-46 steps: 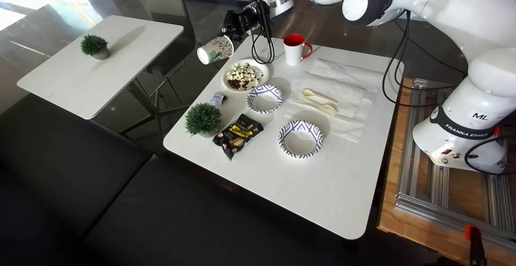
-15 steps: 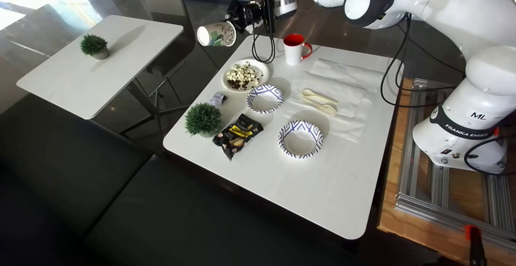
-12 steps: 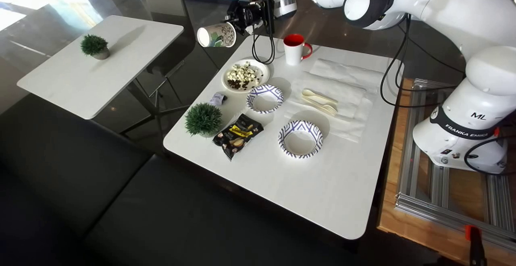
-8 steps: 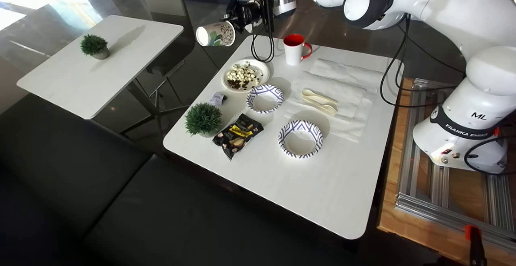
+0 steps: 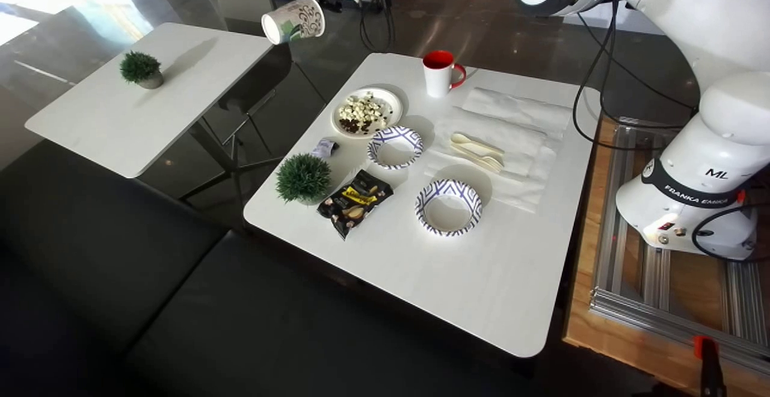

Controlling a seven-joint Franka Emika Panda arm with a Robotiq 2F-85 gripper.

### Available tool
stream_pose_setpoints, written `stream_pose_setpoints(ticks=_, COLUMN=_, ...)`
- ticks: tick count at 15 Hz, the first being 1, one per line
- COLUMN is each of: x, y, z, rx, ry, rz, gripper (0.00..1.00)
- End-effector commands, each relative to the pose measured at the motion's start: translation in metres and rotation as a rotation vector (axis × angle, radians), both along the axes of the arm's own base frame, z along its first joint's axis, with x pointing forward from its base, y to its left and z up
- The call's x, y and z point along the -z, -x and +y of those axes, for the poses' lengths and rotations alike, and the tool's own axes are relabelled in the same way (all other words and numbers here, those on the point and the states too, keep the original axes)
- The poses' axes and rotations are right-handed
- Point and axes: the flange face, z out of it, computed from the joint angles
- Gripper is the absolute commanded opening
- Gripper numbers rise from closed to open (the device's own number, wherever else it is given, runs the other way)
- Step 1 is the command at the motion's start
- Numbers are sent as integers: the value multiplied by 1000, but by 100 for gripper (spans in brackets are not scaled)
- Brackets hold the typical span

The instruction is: Pour the contents from the cup onto the white plate

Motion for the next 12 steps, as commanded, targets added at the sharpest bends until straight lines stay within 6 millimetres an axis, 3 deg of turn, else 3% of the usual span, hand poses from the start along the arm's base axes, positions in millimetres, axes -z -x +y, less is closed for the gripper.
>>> stream_pose_setpoints(ticks=1, x=-59, y=-8, z=35, rx=5, ry=195, rz=4, gripper=1)
stream_pose_setpoints(ticks=3, x=-84, y=-11, z=56, rx=4, ry=295, rz=3, gripper=1)
stream_pose_setpoints(ticks=4, x=-67, y=-13, z=44, rx=-7, ry=199, rz=-30, gripper=4)
stream_pose_setpoints(ticks=7, x=-88, y=-15, z=63, rx=-6, ry=269, rz=-28, gripper=4)
stream_pose_setpoints(ticks=11, x=-82, y=-13, z=56, rx=0, ry=278, rz=-10, gripper=1)
stream_pose_setpoints(ticks=12, x=-77, y=-9, z=58, rx=-21, ry=368, rz=14, gripper=1)
